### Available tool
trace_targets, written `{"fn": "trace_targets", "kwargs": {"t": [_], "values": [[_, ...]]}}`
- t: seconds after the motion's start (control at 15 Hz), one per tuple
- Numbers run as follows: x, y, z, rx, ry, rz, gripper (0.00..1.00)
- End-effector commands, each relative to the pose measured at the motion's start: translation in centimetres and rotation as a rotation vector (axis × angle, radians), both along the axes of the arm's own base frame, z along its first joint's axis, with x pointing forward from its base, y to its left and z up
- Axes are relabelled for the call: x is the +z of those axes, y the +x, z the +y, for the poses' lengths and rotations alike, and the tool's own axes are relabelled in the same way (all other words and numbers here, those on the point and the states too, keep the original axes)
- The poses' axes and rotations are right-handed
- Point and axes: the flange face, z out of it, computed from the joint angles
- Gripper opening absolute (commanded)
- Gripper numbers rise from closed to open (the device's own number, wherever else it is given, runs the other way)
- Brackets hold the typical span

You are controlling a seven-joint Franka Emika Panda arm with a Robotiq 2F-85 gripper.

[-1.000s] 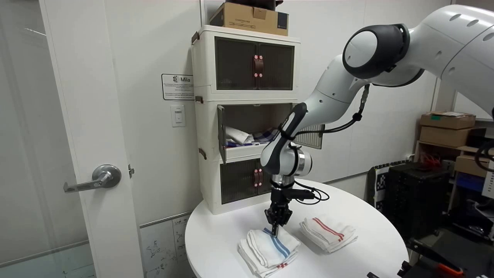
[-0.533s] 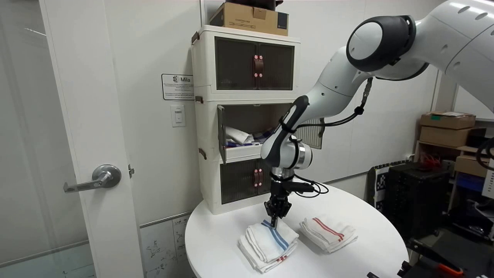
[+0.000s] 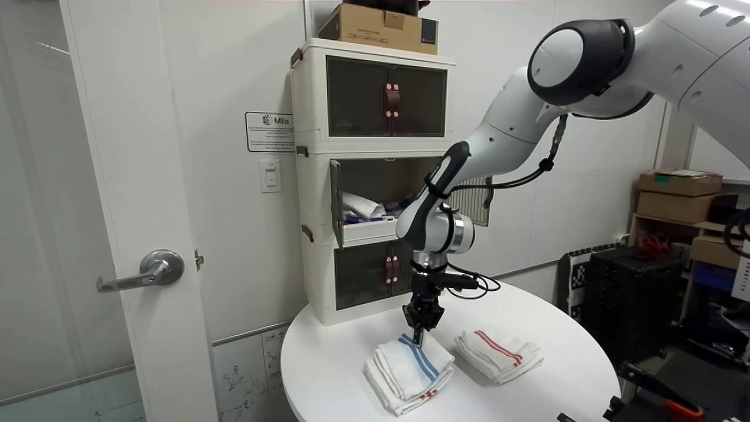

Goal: Put the blue and white towel in the open cabinet

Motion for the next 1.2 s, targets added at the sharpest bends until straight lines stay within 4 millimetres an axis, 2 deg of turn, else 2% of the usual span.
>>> {"fn": "trace_targets", "kwargs": {"t": [0.0, 0.13, 0.27, 0.33, 0.4, 0.53, 0.73, 0.87, 1.0, 1.13], "values": [[0.7, -0.4, 0.1, 0.006, -0.009, 0.033, 0.1], [0.8, -0.5, 0.1, 0.006, -0.01, 0.039, 0.4], [0.7, -0.5, 0.1, 0.008, -0.013, 0.041, 0.54], [0.7, -0.6, 0.1, 0.01, -0.013, 0.04, 0.33], [0.6, -0.6, 0.2, 0.014, -0.018, 0.04, 0.22], [0.5, -0.6, 0.3, 0.019, -0.011, 0.041, 0.13], [0.5, -0.7, 0.3, 0.021, -0.006, 0.04, 0.06], [0.6, -0.6, 0.3, 0.022, -0.005, 0.037, 0.11], [1.5, -0.7, 0.4, 0.034, 0.012, 0.013, 0.11], [3.5, -0.7, 0.7, 0.055, 0.001, -0.033, 0.1]]}}
